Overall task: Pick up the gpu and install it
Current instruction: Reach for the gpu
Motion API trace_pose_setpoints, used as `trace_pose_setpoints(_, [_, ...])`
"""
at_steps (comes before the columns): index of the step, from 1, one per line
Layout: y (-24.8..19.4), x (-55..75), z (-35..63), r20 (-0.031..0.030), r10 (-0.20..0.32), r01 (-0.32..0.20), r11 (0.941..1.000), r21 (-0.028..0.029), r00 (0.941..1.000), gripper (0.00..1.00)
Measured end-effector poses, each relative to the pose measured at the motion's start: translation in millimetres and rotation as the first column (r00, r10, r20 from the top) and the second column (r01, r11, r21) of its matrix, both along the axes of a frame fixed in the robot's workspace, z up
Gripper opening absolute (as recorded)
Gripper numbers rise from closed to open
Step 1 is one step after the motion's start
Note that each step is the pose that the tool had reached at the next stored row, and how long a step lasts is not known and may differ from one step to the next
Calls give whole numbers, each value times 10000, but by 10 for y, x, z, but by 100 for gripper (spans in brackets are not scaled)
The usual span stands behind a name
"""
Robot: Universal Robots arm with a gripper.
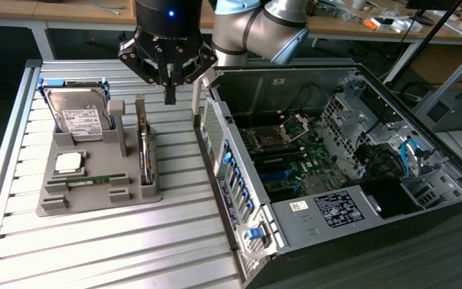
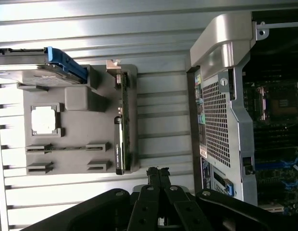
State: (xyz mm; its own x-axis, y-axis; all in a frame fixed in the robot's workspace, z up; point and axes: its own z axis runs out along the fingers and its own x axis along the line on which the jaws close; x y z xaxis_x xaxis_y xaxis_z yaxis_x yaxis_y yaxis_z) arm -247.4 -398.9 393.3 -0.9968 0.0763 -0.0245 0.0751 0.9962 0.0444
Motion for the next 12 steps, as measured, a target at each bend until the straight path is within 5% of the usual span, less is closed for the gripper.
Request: trace_pose_setpoints(12, [0, -77, 0, 0, 0, 0, 10000, 1, 10000, 10])
